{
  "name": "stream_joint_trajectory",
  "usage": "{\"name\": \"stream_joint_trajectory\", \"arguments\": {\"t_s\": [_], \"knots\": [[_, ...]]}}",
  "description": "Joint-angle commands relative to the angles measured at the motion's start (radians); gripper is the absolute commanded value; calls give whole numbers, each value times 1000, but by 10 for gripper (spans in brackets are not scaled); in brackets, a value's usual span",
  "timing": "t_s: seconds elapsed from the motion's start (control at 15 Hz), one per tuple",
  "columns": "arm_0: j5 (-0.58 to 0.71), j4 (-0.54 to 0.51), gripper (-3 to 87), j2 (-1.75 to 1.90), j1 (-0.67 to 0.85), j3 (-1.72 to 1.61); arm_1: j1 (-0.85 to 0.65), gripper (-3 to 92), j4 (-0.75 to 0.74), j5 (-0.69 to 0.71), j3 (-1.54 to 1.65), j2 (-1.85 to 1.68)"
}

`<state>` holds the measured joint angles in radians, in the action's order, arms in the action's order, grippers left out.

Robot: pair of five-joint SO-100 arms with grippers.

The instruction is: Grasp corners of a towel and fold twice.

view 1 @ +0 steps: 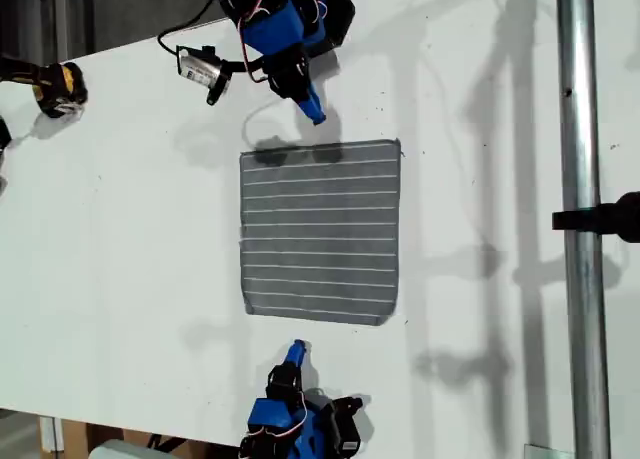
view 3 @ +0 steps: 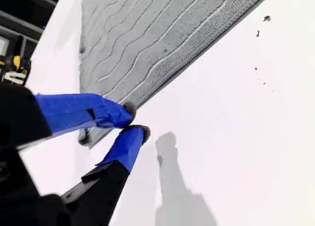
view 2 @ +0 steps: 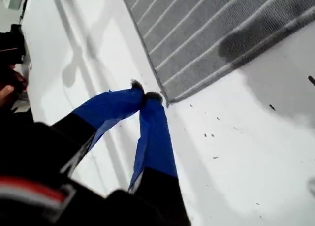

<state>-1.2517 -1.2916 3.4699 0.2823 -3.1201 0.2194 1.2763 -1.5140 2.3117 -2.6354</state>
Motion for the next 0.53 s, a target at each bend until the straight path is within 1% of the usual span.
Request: {"name": "stream_joint_trajectory", "arguments": {"t_s": [0.0, 0.13, 0.33, 0.4, 0.47], "knots": [[-17, -3, 51, 3, 6, 0, 41, -1, 48, 51, -241, 213], [-81, -3, 51, 3, 5, 0, 89, -1, 156, 78, -430, 394], [-267, -2, 64, 3, 5, 0, 160, -1, 242, 95, -615, 623], [-278, -2, 80, 3, 8, 0, 173, -1, 273, 87, -664, 696], [-272, 2, 88, 3, 8, 0, 187, -1, 273, 95, -706, 761]]}}
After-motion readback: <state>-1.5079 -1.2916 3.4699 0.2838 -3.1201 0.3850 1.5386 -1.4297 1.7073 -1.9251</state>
